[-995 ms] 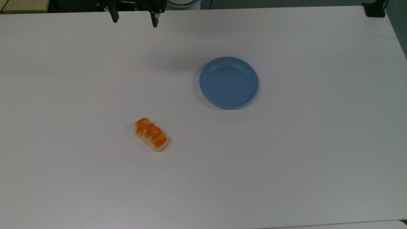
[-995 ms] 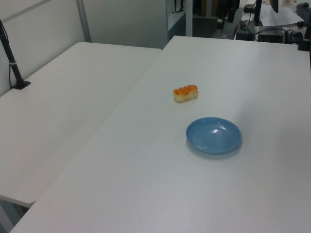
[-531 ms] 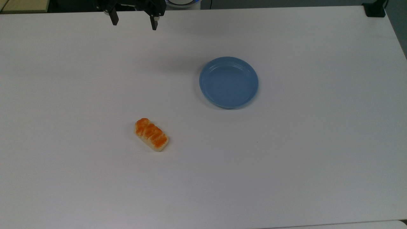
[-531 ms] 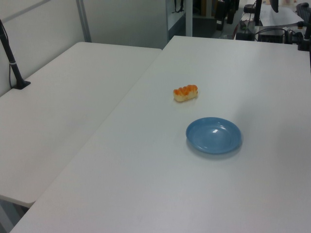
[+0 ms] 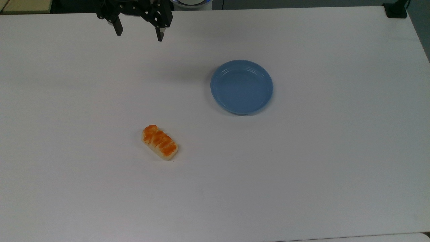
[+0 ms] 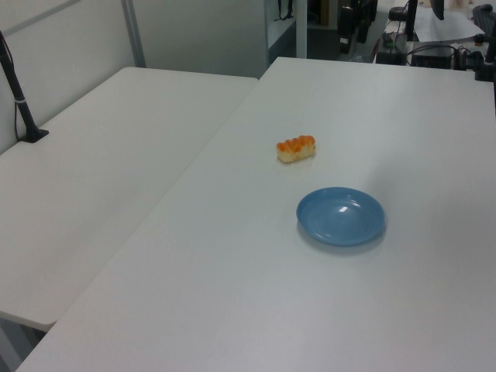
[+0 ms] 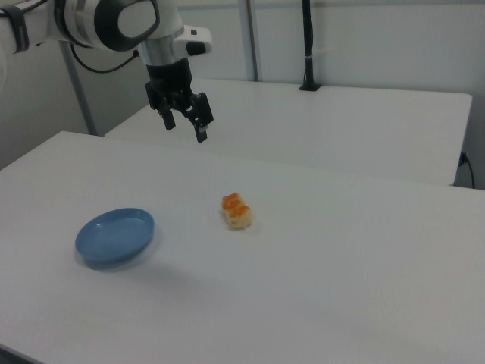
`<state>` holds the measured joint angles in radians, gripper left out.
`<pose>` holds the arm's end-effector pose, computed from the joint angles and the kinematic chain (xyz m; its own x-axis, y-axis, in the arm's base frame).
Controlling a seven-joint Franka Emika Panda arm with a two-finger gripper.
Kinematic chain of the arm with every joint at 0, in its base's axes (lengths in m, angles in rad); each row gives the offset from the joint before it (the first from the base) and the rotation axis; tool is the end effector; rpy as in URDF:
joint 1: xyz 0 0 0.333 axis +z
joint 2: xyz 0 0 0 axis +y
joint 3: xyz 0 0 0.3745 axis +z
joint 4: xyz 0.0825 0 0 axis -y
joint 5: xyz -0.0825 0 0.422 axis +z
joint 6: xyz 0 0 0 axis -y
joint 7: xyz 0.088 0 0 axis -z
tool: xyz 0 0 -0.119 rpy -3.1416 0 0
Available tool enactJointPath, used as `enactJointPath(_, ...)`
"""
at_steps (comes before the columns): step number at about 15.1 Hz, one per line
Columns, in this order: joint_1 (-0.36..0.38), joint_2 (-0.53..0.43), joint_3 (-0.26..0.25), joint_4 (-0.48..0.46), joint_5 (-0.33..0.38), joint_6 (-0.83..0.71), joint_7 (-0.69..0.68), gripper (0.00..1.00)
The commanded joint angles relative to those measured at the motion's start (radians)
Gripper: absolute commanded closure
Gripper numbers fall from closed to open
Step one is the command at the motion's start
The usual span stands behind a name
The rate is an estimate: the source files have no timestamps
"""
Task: Put the bread on a plate
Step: 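Move the open gripper over the orange bread roll and lower it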
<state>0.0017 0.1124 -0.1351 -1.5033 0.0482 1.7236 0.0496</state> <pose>0.6449 -0.0761 0.6512 0.9767 -0.1860 0.1069 -0.1828 -0.9824 -0.0384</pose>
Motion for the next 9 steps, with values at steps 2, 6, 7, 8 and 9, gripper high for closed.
enactJointPath(2,0.001,-0.003,-0.003,-0.014,-0.021,0.031,-0.004,0.00)
enactJointPath(6,0.001,0.000,-0.003,-0.014,-0.021,0.031,-0.005,0.00)
enactJointPath(7,0.001,0.003,-0.003,-0.012,-0.022,0.033,-0.010,0.00)
enactJointPath(8,0.000,0.013,-0.003,-0.012,-0.024,0.034,-0.028,0.00)
enactJointPath(9,0.000,0.024,-0.003,-0.011,-0.031,0.033,-0.057,0.00)
